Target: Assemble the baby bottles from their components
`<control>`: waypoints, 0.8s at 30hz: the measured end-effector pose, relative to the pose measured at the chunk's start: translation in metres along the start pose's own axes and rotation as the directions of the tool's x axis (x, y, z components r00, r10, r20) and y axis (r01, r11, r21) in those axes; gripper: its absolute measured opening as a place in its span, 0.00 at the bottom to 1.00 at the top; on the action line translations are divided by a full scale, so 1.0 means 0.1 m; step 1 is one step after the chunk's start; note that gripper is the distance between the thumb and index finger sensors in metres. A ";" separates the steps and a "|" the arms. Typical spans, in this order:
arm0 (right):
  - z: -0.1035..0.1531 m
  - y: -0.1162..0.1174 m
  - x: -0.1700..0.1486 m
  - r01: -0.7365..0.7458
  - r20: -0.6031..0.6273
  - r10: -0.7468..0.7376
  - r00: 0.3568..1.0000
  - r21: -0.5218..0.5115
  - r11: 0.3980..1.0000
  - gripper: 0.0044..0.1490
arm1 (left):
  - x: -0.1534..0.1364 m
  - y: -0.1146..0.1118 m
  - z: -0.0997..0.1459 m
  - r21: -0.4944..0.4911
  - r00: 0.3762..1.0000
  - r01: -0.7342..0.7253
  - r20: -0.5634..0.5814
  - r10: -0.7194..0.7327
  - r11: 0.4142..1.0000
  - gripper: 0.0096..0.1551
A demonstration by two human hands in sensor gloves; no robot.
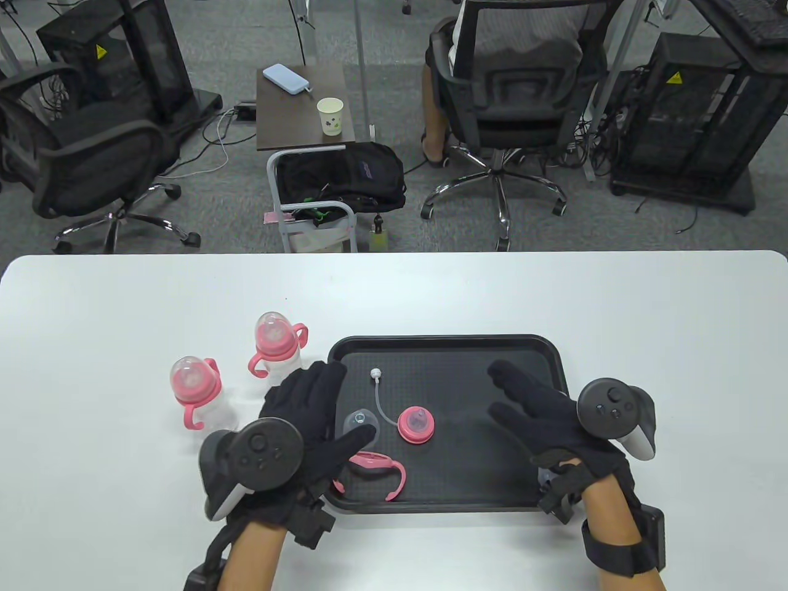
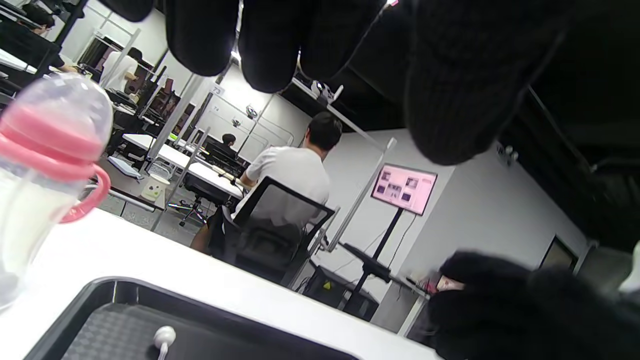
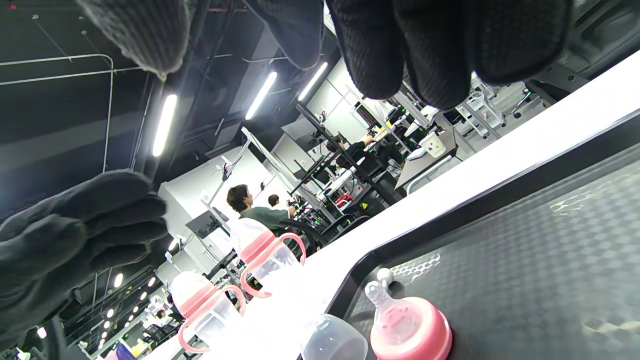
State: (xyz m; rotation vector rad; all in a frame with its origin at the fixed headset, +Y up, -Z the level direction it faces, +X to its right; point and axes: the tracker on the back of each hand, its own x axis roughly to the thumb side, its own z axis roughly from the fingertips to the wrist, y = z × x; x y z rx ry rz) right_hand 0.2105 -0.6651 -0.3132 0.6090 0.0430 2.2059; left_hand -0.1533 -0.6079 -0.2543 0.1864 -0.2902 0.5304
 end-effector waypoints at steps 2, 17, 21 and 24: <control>0.00 0.01 0.01 -0.001 -0.001 0.001 1.000 0.003 1.000 0.52 | 0.02 -0.18 -0.09 -0.052 1.000 -0.002 0.003 0.002 0.999 0.57; -0.08 0.26 0.08 -0.105 -0.023 0.108 0.994 0.094 0.990 0.51 | -0.19 -0.87 -0.18 -0.090 0.999 -0.028 0.022 0.030 0.996 0.56; -0.05 0.32 0.17 -0.164 -0.018 0.166 0.986 0.102 0.981 0.51 | -0.26 -0.86 -0.14 -0.116 0.998 -0.065 0.012 0.067 0.991 0.57; -0.01 0.32 0.25 -0.196 -0.017 0.199 0.980 0.099 0.976 0.50 | -0.30 -0.85 -0.10 -0.121 0.994 -0.108 0.008 0.110 0.987 0.56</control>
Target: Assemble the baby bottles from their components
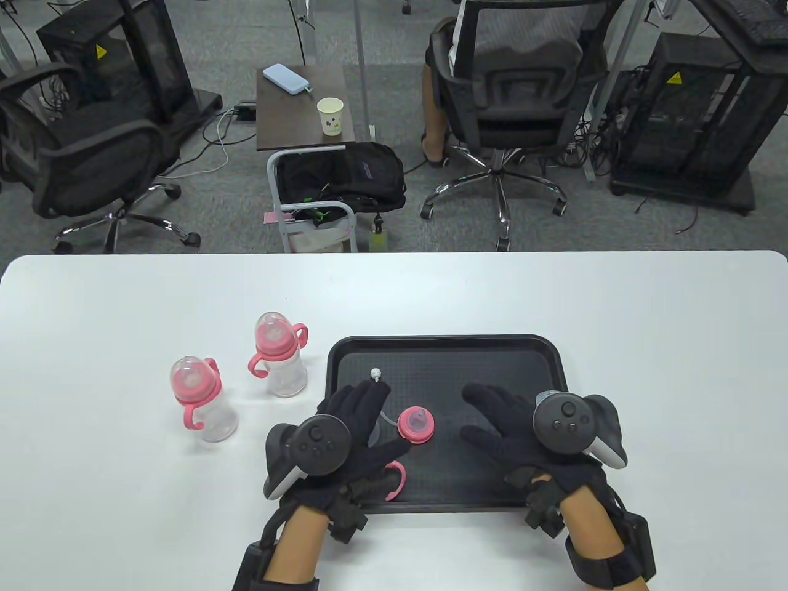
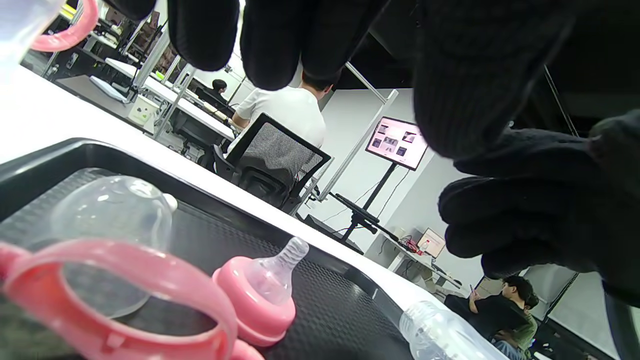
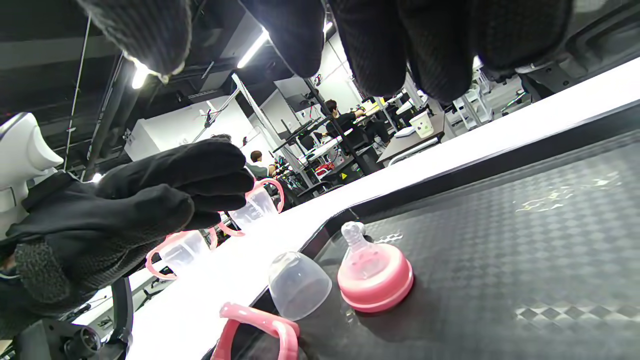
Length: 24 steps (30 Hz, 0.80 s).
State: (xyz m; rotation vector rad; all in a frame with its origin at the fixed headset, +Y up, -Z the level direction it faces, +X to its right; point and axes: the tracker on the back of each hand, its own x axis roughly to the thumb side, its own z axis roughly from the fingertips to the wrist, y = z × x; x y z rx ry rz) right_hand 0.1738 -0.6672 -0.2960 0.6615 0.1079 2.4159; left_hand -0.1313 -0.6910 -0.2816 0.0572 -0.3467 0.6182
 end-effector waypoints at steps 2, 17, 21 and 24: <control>0.01 -0.06 0.04 -0.032 -0.017 0.032 0.999 0.008 0.999 0.50 | -0.02 0.01 0.03 0.000 1.000 -0.021 0.001 0.021 1.000 0.56; 0.08 -0.45 -0.35 -0.257 -0.436 0.274 0.857 0.100 0.961 0.53 | -0.18 0.13 0.14 0.046 0.981 -0.194 -0.009 0.194 0.980 0.54; 0.13 -0.36 -0.54 -0.316 -0.581 0.335 0.742 0.138 0.939 0.62 | -0.21 0.14 0.15 0.039 0.975 -0.221 -0.023 0.222 0.975 0.54; 0.15 -0.22 -0.69 -0.313 -0.669 0.381 0.639 0.227 0.922 0.66 | -0.22 0.13 0.15 0.037 0.971 -0.237 -0.023 0.238 0.971 0.54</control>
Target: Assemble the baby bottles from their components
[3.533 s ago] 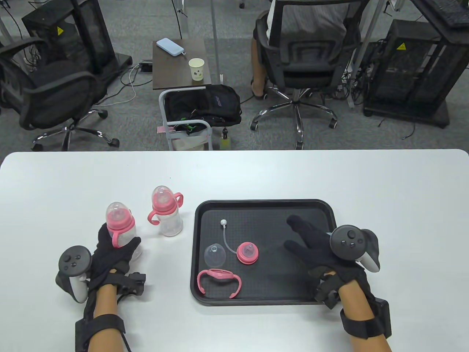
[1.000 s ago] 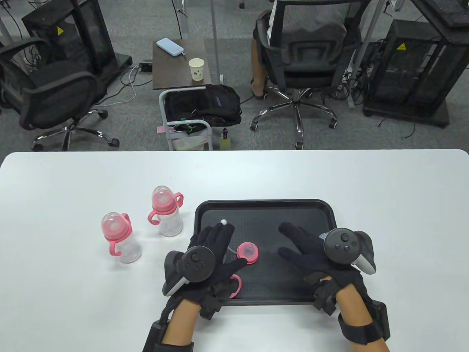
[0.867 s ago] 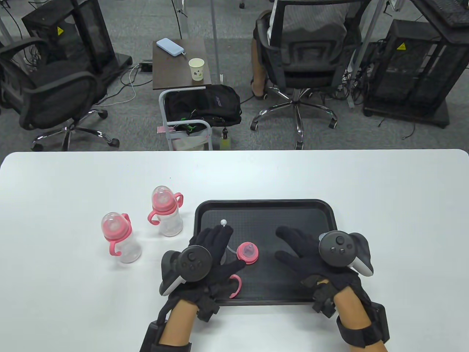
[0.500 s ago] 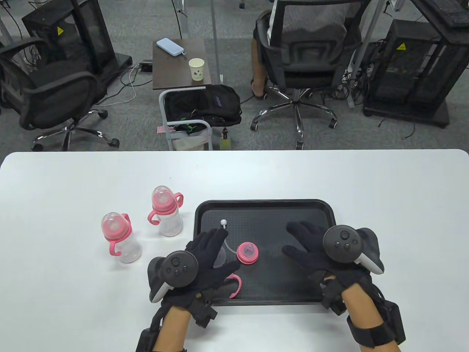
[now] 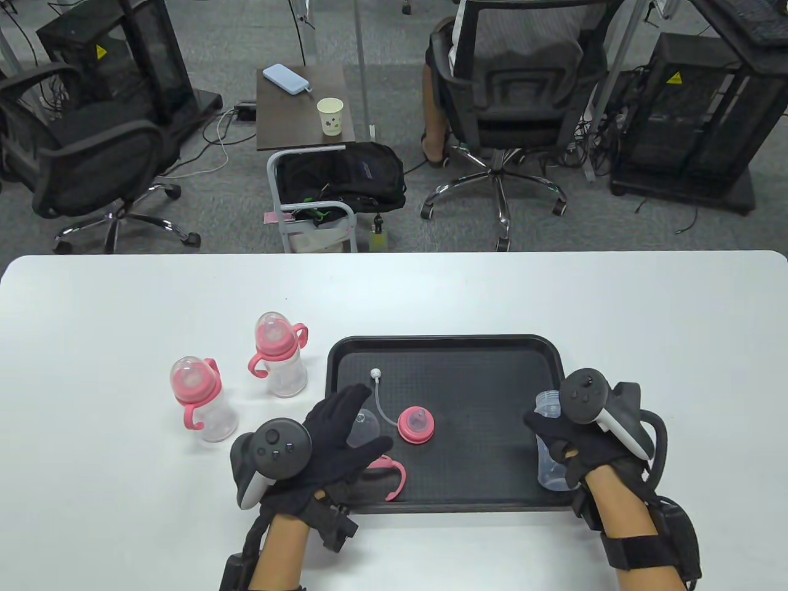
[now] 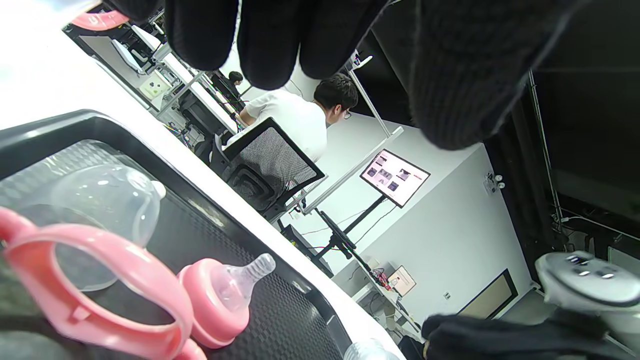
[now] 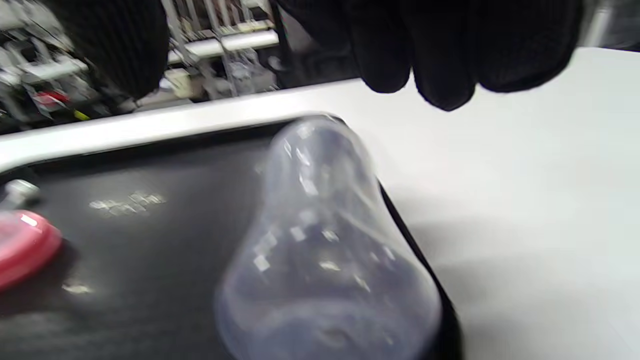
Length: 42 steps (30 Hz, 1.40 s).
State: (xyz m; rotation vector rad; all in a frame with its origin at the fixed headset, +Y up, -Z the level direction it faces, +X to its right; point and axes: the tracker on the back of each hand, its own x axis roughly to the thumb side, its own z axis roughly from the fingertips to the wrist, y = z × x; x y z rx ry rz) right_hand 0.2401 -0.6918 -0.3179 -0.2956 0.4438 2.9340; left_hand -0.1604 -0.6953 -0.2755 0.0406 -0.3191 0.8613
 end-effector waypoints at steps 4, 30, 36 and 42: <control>-0.08 0.22 -0.04 -0.013 -0.141 0.023 0.990 0.068 0.998 0.70 | -0.02 0.01 0.01 -0.009 1.000 -0.019 -0.009 0.019 1.000 0.54; 0.13 0.16 0.01 0.105 0.020 -0.103 0.994 -0.201 0.974 0.62 | -0.09 0.04 0.02 -0.015 0.997 -0.017 -0.072 0.016 1.000 0.54; 0.24 0.12 0.10 0.236 0.190 -0.190 0.963 -0.260 0.936 0.62 | -0.13 0.05 0.02 -0.018 0.995 -0.004 -0.103 0.002 1.000 0.54; 0.32 0.13 0.17 0.364 0.338 -0.274 0.900 -0.241 0.899 0.67 | -0.15 0.06 0.02 -0.025 0.993 0.007 -0.121 -0.010 1.000 0.53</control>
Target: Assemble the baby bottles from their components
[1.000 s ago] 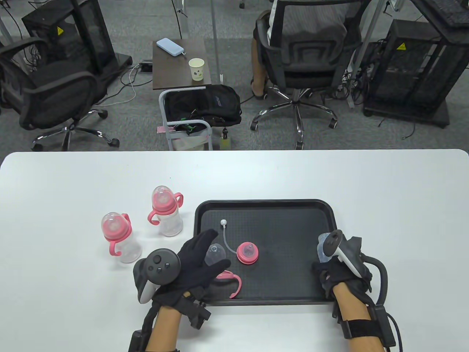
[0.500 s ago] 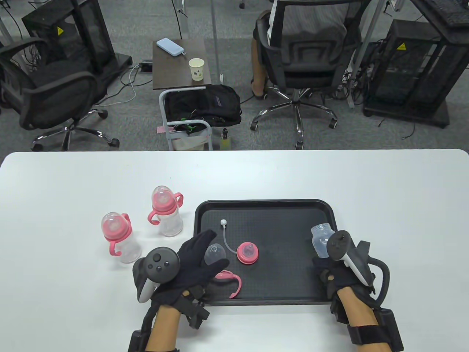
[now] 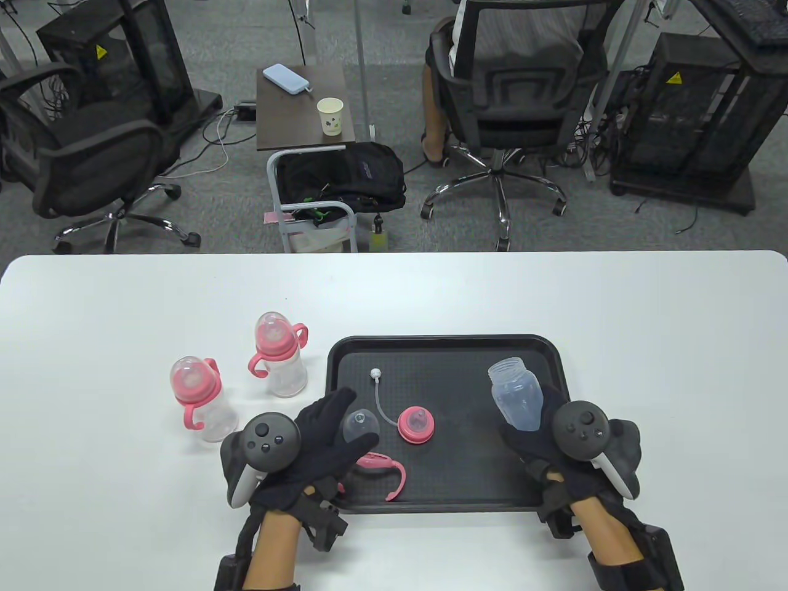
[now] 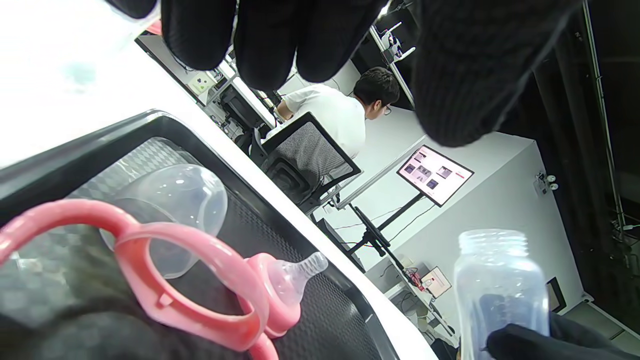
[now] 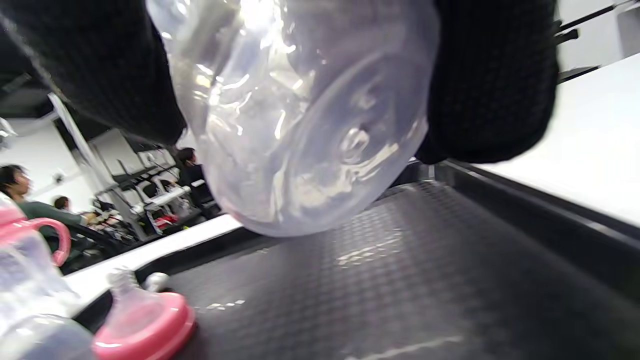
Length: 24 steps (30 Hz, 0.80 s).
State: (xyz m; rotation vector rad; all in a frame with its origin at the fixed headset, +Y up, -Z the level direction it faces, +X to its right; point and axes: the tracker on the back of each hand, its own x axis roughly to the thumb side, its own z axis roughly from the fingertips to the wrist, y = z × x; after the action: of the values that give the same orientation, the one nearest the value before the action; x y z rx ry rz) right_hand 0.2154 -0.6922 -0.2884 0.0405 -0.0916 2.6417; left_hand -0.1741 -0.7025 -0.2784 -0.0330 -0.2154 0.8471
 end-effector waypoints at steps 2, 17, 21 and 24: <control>0.03 0.02 0.02 -0.015 0.026 0.015 1.000 0.000 1.000 0.68 | 0.00 0.00 0.00 -0.004 1.000 0.006 -0.006 -0.006 1.000 0.53; 0.10 0.23 -0.13 0.275 0.228 -0.318 0.920 0.204 0.940 0.63 | -0.03 -0.01 -0.03 -0.014 0.996 0.067 -0.055 -0.068 0.998 0.51; 0.08 0.27 -0.23 0.350 0.246 -0.422 0.873 0.288 0.892 0.64 | -0.10 0.08 0.01 0.009 0.990 0.103 -0.099 -0.102 0.995 0.46; 0.07 0.27 -0.28 0.374 0.254 -0.451 0.856 0.298 0.878 0.66 | -0.18 0.11 0.05 0.001 0.982 0.133 -0.134 -0.132 0.991 0.42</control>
State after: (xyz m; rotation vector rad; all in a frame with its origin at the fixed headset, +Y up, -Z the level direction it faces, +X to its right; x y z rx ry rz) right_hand 0.2269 -0.7296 -0.2844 0.5118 0.1191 2.1735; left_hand -0.1946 -0.7087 -0.2783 -0.0651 -0.0861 0.7098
